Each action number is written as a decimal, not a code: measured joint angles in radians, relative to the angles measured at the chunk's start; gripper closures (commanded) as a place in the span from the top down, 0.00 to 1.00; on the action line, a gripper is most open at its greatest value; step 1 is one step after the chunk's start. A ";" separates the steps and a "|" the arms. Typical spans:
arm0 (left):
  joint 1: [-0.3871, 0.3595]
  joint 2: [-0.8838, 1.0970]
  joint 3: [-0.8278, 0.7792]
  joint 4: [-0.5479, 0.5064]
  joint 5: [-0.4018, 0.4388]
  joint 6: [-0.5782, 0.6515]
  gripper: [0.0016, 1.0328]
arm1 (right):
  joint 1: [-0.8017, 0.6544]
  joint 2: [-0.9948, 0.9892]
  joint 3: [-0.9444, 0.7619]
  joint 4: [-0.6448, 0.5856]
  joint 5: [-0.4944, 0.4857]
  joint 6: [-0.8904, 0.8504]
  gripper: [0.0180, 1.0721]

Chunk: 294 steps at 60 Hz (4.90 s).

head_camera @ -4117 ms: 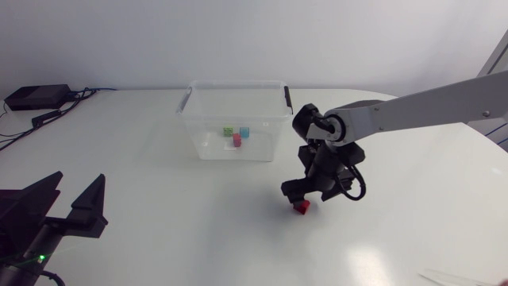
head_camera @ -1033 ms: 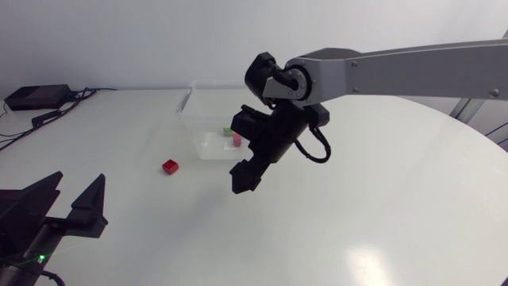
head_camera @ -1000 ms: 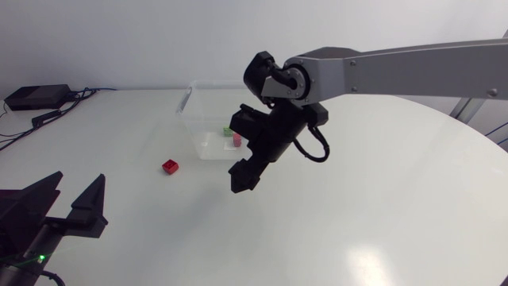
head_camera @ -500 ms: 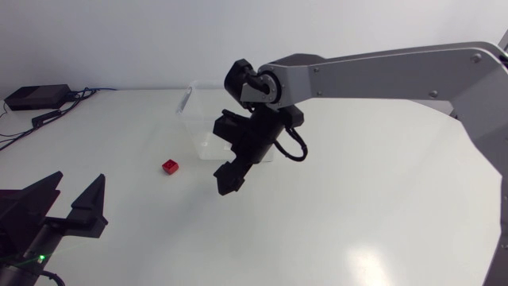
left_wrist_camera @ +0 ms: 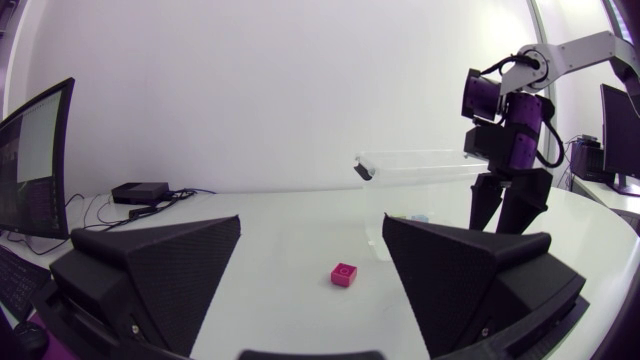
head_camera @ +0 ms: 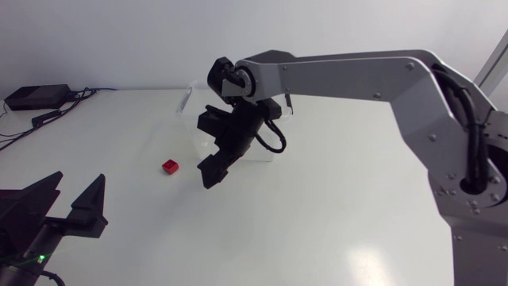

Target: Place the duplo bricks in the container

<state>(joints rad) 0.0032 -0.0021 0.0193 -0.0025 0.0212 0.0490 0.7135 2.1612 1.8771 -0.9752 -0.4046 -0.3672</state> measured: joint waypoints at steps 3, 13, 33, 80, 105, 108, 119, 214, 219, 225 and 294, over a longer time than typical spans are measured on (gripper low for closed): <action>0.000 0.000 0.000 0.000 0.000 0.000 0.96 | 0.002 0.011 0.015 -0.006 -0.004 0.000 0.96; 0.000 0.000 0.000 0.000 0.000 0.000 0.96 | 0.013 0.030 0.048 -0.010 -0.008 0.000 0.96; 0.000 0.000 0.000 0.000 0.000 0.000 0.96 | 0.019 0.068 0.086 0.003 -0.010 0.004 0.96; 0.000 0.000 0.000 0.000 0.000 0.000 0.96 | 0.026 0.109 0.087 0.192 0.010 0.026 0.96; 0.000 0.000 0.000 0.000 0.000 0.000 0.96 | 0.000 0.047 -0.085 0.195 0.103 0.030 0.96; 0.000 0.000 0.000 0.000 0.000 0.000 0.96 | -0.015 0.012 -0.153 0.196 0.139 0.030 0.96; 0.000 0.000 0.000 0.000 0.000 0.000 0.96 | -0.073 -0.118 -0.335 0.222 0.208 0.030 0.96; 0.000 0.000 0.000 0.000 0.000 0.000 0.96 | -0.061 -0.007 -0.296 0.070 0.162 0.394 0.05; 0.000 0.000 0.000 0.000 0.000 0.000 0.96 | -0.066 -0.011 -0.297 0.071 0.169 0.394 0.05; 0.000 0.000 0.000 0.000 0.000 0.000 0.96 | -0.080 -0.037 -0.301 0.071 0.175 0.397 0.05; 0.000 0.000 0.000 0.000 0.000 0.000 0.96 | -0.212 -0.338 -0.162 0.340 0.410 0.393 0.95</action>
<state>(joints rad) 0.0032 -0.0021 0.0193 -0.0021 0.0212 0.0490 0.5018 1.8233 1.7153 -0.6357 0.0055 0.0257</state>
